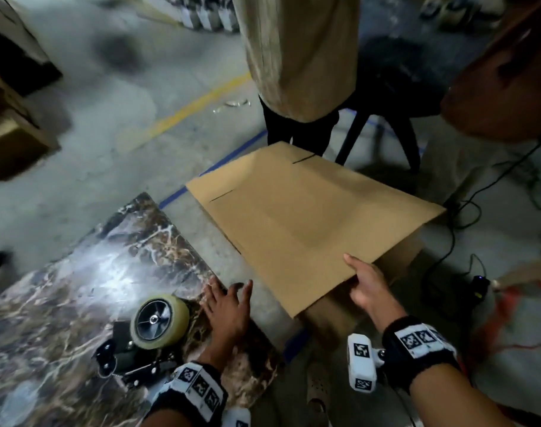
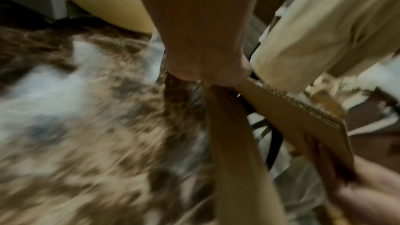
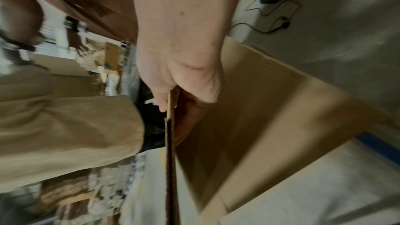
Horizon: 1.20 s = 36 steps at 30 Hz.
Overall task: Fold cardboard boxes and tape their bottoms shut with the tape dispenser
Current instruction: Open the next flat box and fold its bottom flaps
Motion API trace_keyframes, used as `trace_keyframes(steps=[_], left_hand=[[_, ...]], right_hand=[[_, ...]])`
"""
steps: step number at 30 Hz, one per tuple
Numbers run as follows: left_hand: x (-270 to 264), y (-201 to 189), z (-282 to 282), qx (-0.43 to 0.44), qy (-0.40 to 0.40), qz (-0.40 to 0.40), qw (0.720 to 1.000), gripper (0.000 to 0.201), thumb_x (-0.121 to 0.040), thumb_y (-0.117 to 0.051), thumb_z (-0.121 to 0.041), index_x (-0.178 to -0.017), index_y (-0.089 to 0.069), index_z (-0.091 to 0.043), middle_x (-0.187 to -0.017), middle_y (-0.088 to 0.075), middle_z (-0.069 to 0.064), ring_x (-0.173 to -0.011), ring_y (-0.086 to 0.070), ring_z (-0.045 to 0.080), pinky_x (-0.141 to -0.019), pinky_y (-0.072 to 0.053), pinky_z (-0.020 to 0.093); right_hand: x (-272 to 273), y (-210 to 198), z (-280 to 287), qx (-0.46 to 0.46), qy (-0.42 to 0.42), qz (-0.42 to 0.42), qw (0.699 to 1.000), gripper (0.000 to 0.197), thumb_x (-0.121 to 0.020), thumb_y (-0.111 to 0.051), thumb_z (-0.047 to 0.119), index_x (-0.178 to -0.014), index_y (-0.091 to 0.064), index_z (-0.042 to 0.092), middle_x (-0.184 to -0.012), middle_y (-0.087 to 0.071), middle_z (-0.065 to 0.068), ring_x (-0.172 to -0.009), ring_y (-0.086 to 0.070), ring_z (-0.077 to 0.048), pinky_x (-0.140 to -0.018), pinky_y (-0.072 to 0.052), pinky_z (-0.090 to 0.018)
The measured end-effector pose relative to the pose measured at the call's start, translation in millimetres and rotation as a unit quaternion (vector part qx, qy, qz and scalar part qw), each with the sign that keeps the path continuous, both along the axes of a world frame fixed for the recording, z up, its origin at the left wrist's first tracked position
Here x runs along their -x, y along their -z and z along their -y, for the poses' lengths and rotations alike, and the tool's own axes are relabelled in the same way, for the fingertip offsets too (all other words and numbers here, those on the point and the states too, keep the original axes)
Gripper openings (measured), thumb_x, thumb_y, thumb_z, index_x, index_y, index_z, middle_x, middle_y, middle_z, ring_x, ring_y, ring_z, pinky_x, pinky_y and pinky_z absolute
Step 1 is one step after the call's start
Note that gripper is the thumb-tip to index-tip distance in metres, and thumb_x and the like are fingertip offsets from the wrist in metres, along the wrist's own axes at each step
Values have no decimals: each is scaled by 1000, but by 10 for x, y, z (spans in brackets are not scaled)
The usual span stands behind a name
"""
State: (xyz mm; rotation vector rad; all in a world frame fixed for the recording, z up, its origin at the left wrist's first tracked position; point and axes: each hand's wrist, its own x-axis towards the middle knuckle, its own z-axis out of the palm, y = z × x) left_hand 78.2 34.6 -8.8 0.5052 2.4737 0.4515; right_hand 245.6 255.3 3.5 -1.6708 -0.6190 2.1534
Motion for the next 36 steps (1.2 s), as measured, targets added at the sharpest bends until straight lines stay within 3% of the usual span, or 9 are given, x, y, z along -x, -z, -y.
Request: trace_keyframes(steps=[2,5,8,12,17,20,22,25,36], left_hand=[[160,-342,-72,-153,-125,142,970,90,-85,-16,-83,-137,-53,-19,-146,-47,15,-131,-43,34,-111,-33,50],[297,-983,-101,-337,-256,399,813,70,-93,-36,-70,-124,-56,-10,-105,-66,15,-94,-63,31,-85,-52,44],[376,-1620,12,-406,-266,418,768,56,-86,-60,-61,-111,-62,-11,-96,-65,14,-90,-62,31,-86,-52,46],[424,-2351,421,-475,-253,324,778,8,-92,-62,-9,-93,-65,-3,-101,-68,21,-88,-64,34,-91,-52,51],[628,-3019,1296,-515,-240,219,793,4,-89,-63,-3,-88,-62,1,-71,-64,14,-59,-64,26,-60,-52,35],[795,-3390,1889,-530,-247,175,792,4,-89,-62,-2,-91,-60,1,-75,-61,18,-61,-60,29,-63,-51,39],[880,-3565,2281,-549,-247,140,786,3,-89,-58,3,-88,-61,2,-77,-62,18,-66,-60,29,-69,-50,39],[944,-3735,2782,-535,-261,67,801,12,-89,-57,4,-98,-62,-1,-84,-68,16,-76,-63,31,-73,-54,39],[580,-4445,4303,-381,-282,-115,873,21,-91,-51,-3,-111,-58,-2,-94,-61,12,-84,-62,28,-59,-51,32]], right_hand=[[41,-421,128,-31,16,-31,999,17,-87,-71,10,-104,-67,11,-105,-70,-15,-98,-66,-31,-94,-52,-46],[104,-892,360,-67,50,-80,993,23,-88,-67,7,-111,-67,12,-113,-69,-15,-105,-64,-33,-97,-50,-49],[164,-1300,743,-104,58,-123,985,41,-87,-67,7,-127,-61,10,-127,-64,-18,-117,-60,-35,-95,-50,-50],[241,-1920,1316,-142,21,-156,977,50,-76,-72,13,-125,-62,9,-118,-68,-18,-108,-64,-34,-84,-55,-44],[292,-2716,1994,-181,-185,-208,943,44,-76,-67,29,-112,-65,4,-97,-71,-21,-90,-69,-34,-75,-56,-44],[366,-3100,2439,-296,-448,-120,835,66,-64,-76,63,-99,-70,7,-93,-75,-16,-81,-73,-29,-69,-60,-39],[461,-3401,2757,-359,-547,-99,750,55,-76,-70,56,-101,-73,7,-94,-76,-11,-87,-73,-30,-75,-60,-38],[644,-3818,3094,-417,-560,-166,696,42,-88,-54,31,-103,-68,-6,-96,-75,-20,-86,-72,-37,-72,-59,-35],[2055,-4036,4466,-479,-567,-264,616,22,-97,-60,26,-103,-69,7,-105,-72,-15,-85,-67,-21,-68,-54,-31]])
